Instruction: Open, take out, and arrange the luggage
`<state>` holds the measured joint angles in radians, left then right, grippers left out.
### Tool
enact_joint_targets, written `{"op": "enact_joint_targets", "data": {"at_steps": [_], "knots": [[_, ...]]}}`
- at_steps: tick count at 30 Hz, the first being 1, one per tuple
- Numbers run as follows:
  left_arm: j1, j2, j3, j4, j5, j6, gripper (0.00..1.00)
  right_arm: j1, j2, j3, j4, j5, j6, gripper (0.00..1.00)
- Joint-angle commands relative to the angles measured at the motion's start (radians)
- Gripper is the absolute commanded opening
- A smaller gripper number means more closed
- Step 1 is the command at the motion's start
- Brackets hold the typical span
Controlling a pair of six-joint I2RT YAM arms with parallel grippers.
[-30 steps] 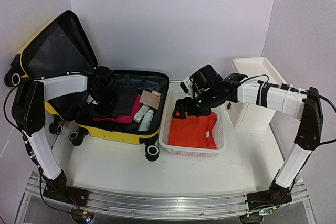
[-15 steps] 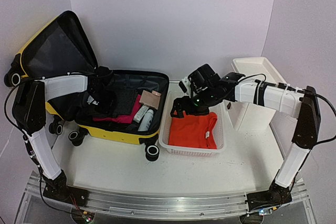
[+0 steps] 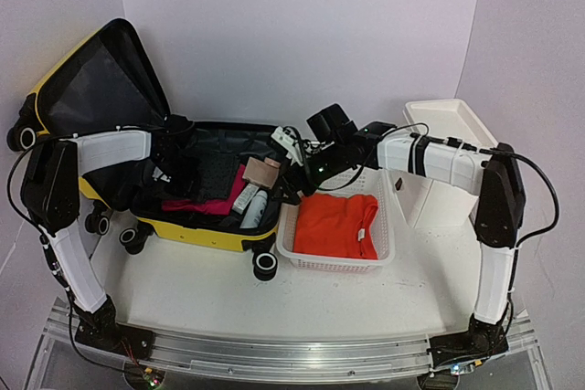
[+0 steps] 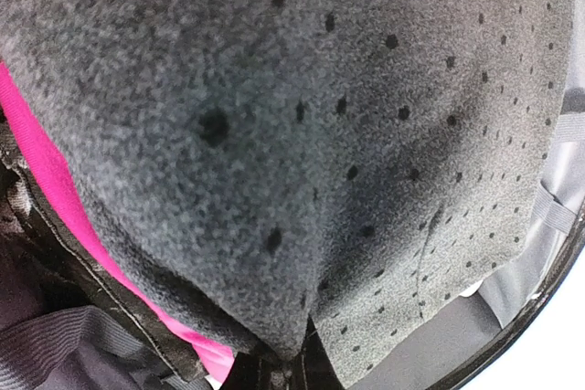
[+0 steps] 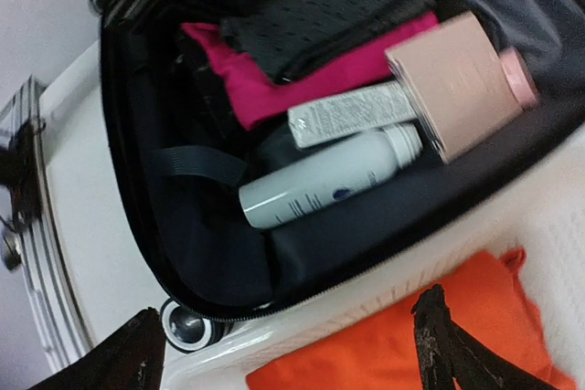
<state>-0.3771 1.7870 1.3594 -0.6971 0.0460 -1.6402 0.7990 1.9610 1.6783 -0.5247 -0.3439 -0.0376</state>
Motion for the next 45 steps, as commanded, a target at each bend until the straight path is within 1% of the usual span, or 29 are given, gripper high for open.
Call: {"op": "enact_joint_targets", "data": {"at_steps": [1,2,3,6,9,13,18,20,22,26,31,36,40,45], "knots": [[0.010,-0.057,0.008,0.067,0.024,0.039,0.00,0.004,0.071,0.052,0.160,-0.181,-0.506,0.84],[0.011,-0.063,0.005,0.071,0.028,0.043,0.00,0.006,0.101,0.080,0.175,-0.196,-0.561,0.82],[0.012,-0.067,0.003,0.075,0.037,0.046,0.00,0.006,0.139,0.126,0.189,-0.196,-0.573,0.81],[0.019,-0.081,-0.003,0.088,0.080,0.053,0.00,0.016,0.267,0.273,0.203,-0.190,-0.571,0.84],[0.025,-0.104,-0.010,0.103,0.098,0.067,0.00,0.042,0.345,0.352,0.262,-0.151,-0.540,0.88],[0.036,-0.134,-0.026,0.112,0.127,0.084,0.00,0.087,0.450,0.477,0.295,-0.086,-0.523,0.89],[0.039,-0.170,-0.042,0.121,0.147,0.099,0.00,0.112,0.548,0.601,0.314,0.002,-0.517,0.88],[0.040,-0.187,-0.046,0.123,0.146,0.103,0.00,0.114,0.559,0.624,0.318,0.037,-0.498,0.88],[0.039,-0.200,-0.044,0.124,0.149,0.106,0.00,0.114,0.552,0.619,0.324,0.066,-0.503,0.90],[0.039,-0.213,-0.035,0.124,0.167,0.117,0.00,0.114,0.541,0.591,0.343,0.105,-0.585,0.97],[0.040,-0.223,-0.040,0.125,0.172,0.121,0.00,0.112,0.542,0.610,0.348,0.128,-0.696,0.98],[0.040,-0.225,-0.040,0.125,0.180,0.130,0.00,0.098,0.568,0.656,0.352,0.059,-0.802,0.98],[0.045,-0.228,-0.047,0.125,0.182,0.133,0.00,0.087,0.612,0.721,0.354,0.052,-0.834,0.98],[0.047,-0.220,-0.037,0.127,0.201,0.136,0.00,0.081,0.657,0.751,0.354,-0.039,-0.895,0.98]]}}
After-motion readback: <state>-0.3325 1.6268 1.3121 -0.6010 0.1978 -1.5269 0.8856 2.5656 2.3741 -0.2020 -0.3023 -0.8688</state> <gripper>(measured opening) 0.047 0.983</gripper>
